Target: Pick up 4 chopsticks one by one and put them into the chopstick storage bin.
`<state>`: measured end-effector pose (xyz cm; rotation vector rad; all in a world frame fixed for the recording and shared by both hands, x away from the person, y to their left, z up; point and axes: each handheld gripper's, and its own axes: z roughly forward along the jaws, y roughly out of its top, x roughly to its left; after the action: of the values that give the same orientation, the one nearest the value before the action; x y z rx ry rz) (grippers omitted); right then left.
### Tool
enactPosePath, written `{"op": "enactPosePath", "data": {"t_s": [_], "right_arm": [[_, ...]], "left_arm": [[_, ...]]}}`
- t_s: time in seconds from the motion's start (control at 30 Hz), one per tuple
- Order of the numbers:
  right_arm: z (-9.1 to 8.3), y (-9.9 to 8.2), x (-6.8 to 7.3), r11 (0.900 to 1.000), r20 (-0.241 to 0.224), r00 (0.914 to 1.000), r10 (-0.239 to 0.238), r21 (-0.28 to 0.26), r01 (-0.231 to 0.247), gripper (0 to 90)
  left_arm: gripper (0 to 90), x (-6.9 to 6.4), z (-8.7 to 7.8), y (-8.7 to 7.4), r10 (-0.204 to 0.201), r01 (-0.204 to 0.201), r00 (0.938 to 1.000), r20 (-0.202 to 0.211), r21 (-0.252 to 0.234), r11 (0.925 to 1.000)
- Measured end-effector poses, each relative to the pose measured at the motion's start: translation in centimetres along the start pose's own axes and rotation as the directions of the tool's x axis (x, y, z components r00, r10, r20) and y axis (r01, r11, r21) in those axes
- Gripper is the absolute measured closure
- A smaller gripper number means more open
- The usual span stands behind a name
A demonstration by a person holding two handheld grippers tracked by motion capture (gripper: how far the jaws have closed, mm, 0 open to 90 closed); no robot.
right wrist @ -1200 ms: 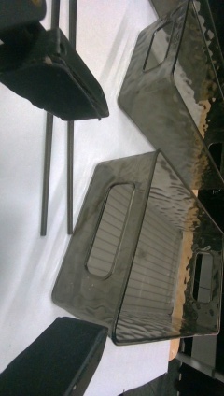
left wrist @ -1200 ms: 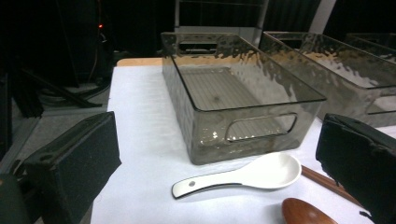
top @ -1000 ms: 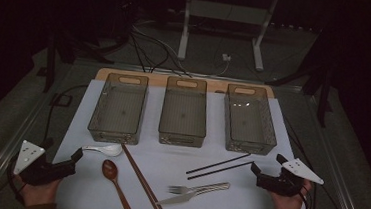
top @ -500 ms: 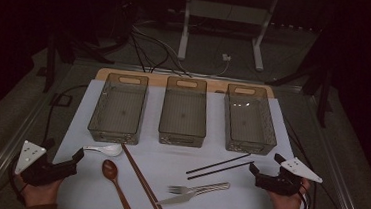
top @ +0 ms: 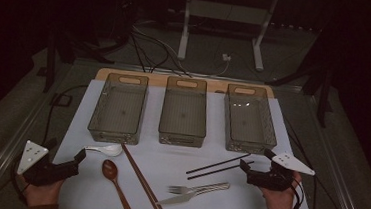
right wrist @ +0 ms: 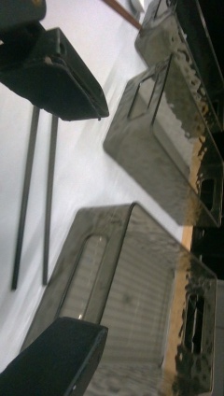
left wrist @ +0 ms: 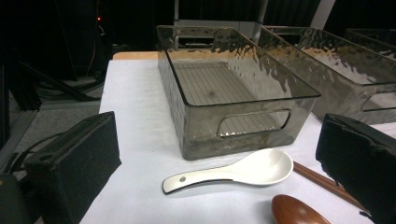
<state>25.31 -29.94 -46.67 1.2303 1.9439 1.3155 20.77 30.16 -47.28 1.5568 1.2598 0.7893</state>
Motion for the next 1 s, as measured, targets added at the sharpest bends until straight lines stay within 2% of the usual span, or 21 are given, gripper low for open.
{"op": "enactPosePath", "data": {"t_s": [0.37,0.6,0.63,0.7,0.73,0.8,1.0], "right_arm": [[2.0,1.1,1.9,0.9991,-0.053,0.9985,-0.015,0.038,0.017,0.0],[2.9,1.4,2.0,0.9958,-0.089,0.9955,-0.032,0.083,0.04,0.0],[3.2,1.5,2.0,0.9927,-0.106,0.9935,-0.042,0.108,0.054,0.0],[3.4,1.5,2.0,0.9913,-0.115,0.9922,-0.048,0.116,0.062,0.0],[3.8,1.6,2.1,0.9869,-0.127,0.9897,-0.066,0.138,0.084,0.0],[3.9,1.6,2.1,0.9855,-0.134,0.9886,-0.069,0.145,0.088,0.0],[4.8,1.4,2.1,0.9728,-0.169,0.9828,-0.074,0.205,0.109,0.0]], "left_arm": [[0.7,0.1,0.1,-0.4,0.005,-0.004,1.0,-0.007,0.007,1.0],[0.7,0.0,0.2,-0.5,0.003,-0.003,1.0,-0.008,0.007,1.0],[0.7,0.0,0.2,-0.5,0.003,-0.003,1.0,-0.007,0.008,1.0],[0.7,0.0,0.2,-0.5,0.005,-0.005,1.0,-0.006,0.011,0.9999],[0.7,0.0,0.2,-0.5,0.006,-0.006,1.0,-0.005,0.012,0.9999],[0.7,-0.1,0.2,-0.5,0.009,-0.008,1.0,-0.004,0.013,0.9999],[0.7,-0.1,0.3,-0.5,0.013,-0.013,0.9999,-0.005,0.017,0.9998]]}}
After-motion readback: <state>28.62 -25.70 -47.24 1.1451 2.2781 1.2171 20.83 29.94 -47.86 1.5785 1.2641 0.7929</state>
